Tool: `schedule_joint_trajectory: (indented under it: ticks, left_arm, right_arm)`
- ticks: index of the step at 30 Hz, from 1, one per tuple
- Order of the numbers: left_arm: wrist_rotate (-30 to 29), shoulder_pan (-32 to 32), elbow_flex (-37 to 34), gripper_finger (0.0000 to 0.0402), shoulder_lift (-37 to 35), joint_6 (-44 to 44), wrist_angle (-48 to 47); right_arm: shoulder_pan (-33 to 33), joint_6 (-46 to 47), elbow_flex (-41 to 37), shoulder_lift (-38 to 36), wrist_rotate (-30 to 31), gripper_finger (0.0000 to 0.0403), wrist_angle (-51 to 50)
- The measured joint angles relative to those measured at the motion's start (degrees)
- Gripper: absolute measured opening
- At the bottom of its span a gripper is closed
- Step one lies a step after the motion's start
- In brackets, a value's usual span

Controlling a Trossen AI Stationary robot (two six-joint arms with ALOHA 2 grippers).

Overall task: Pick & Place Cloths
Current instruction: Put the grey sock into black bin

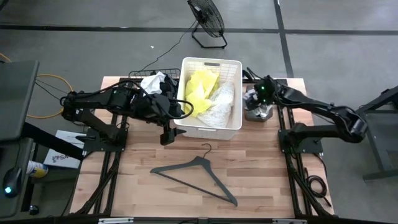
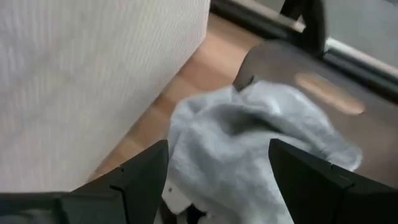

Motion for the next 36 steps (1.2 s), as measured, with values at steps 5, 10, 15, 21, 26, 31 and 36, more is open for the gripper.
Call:
schedule_joint_trajectory:
  ticks: [5,10,15,21,26,31,36]
  left_arm:
    - [0.34,0.00,0.00,0.0338,0.00,0.03,-0.01]
    - [0.35,0.00,0.00,0.0338,0.00,0.05,-0.03]
    - [0.38,0.00,0.00,0.0338,0.00,0.03,-0.05]
    - [0.43,0.00,0.00,0.0338,0.00,0.00,-0.37]
    - [0.43,0.00,0.00,0.0338,0.00,0.00,-0.38]
    - [0.43,0.00,0.00,0.0338,0.00,0.00,-0.42]
    - [0.42,0.00,0.00,0.0338,0.00,0.00,-0.42]
  right_arm:
    - [1.54,-2.68,-1.82,1.56,-0.31,0.0270,1.30]
    - [2.74,-3.64,-2.14,2.92,2.45,0.0259,2.74]
    - [2.83,-3.84,-2.14,4.00,6.59,0.0194,2.09]
    - [2.81,-3.86,-2.14,4.50,8.34,0.0084,0.74]
    - [2.83,-4.06,-1.94,4.50,9.23,0.0010,-1.84]
    - [2.83,-3.88,-0.07,4.22,13.38,0.0006,-7.62]
    - [2.68,-4.16,1.77,4.04,15.85,0.0005,-13.66]
